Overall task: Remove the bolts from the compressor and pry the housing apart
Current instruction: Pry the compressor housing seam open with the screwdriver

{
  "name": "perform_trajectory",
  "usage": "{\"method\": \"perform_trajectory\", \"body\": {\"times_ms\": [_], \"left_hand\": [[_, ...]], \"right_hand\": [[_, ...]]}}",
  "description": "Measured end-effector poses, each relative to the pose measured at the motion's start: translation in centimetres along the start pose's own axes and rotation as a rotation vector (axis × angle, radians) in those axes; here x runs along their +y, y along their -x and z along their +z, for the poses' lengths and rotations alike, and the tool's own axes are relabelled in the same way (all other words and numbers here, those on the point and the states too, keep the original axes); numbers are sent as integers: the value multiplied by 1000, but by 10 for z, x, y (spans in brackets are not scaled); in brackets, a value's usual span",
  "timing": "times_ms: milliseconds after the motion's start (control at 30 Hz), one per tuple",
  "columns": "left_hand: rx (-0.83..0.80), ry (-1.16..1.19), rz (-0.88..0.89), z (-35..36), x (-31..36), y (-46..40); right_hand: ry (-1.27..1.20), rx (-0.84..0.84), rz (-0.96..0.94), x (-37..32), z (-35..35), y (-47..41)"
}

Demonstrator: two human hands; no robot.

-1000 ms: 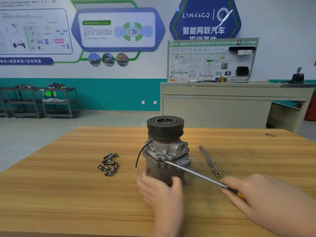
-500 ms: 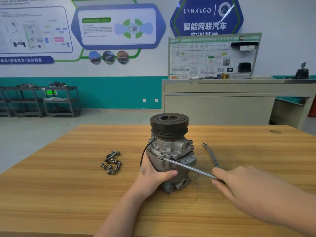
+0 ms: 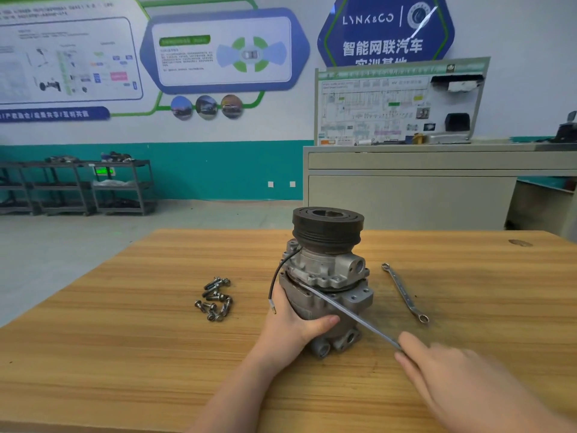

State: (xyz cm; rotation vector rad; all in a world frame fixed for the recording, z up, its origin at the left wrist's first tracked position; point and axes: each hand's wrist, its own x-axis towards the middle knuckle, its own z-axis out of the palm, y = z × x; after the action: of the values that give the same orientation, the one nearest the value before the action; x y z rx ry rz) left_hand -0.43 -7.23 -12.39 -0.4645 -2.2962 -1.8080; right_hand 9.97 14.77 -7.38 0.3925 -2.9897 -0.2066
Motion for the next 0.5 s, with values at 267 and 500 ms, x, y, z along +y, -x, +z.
{"method": "perform_trajectory", "body": {"times_ms": [267, 500], "left_hand": [[193, -55, 39, 21, 9, 7], [595, -176, -217, 103, 33, 16]], "right_hand": [[68, 7, 12, 16, -29, 9], [20, 7, 34, 27, -32, 29]]}}
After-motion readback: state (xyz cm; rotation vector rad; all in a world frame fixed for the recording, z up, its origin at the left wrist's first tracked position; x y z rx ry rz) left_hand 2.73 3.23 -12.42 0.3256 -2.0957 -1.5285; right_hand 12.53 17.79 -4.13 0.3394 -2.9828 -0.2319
